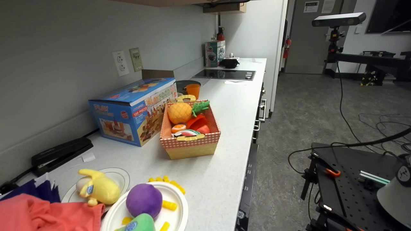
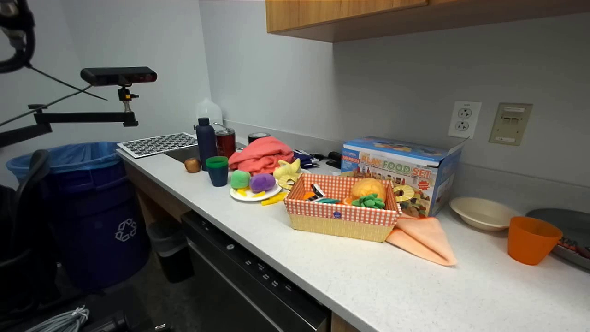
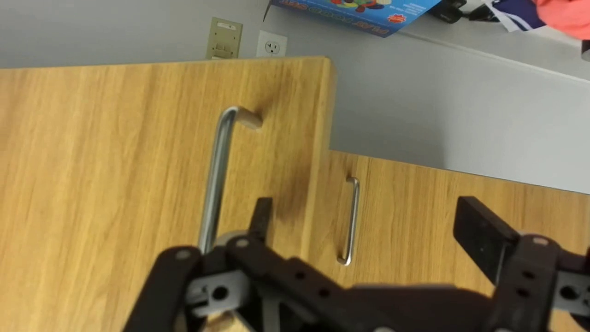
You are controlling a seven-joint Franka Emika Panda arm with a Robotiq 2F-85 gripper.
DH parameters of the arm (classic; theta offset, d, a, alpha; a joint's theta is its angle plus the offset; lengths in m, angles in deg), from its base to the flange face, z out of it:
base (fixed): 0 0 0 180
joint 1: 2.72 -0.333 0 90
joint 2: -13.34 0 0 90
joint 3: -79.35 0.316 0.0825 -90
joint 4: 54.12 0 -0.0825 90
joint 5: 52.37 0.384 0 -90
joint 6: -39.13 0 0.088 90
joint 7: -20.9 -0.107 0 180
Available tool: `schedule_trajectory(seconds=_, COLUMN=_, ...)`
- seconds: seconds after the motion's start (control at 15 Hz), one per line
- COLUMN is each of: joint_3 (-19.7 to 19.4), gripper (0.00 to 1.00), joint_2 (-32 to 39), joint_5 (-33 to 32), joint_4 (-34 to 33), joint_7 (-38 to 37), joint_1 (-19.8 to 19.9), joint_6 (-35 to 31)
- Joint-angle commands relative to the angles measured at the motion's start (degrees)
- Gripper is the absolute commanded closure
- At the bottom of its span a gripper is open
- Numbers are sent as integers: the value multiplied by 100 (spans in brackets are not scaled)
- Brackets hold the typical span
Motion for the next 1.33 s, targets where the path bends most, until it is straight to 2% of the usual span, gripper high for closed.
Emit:
schedule_trajectory(seconds=0.0, joint_3=-137, gripper=0, joint_2=328, joint_5=262, joint_4=-166, joint_7=-35, joint_1=-302, joint_6=-312)
schedule_trajectory(seconds=0.47, joint_3=-269, gripper=0, joint_2=801, joint_5=1044, joint_4=-473, joint_7=50, joint_1=-1174, joint_6=-1151)
schedule_trajectory(seconds=0.93, joint_3=-838, gripper=0, joint_2=1412, joint_5=1927, joint_4=-908, joint_7=286, joint_1=-2386, joint_6=-2105)
schedule_trajectory(seconds=1.07, joint_3=-985, gripper=0, joint_2=1503, joint_5=2187, joint_4=-1069, joint_7=372, joint_1=-2687, joint_6=-2177)
schedule_trajectory(seconds=1.27, joint_3=-1145, gripper=0, joint_2=1489, joint_5=2484, joint_4=-1245, joint_7=423, joint_1=-2937, joint_6=-1963)
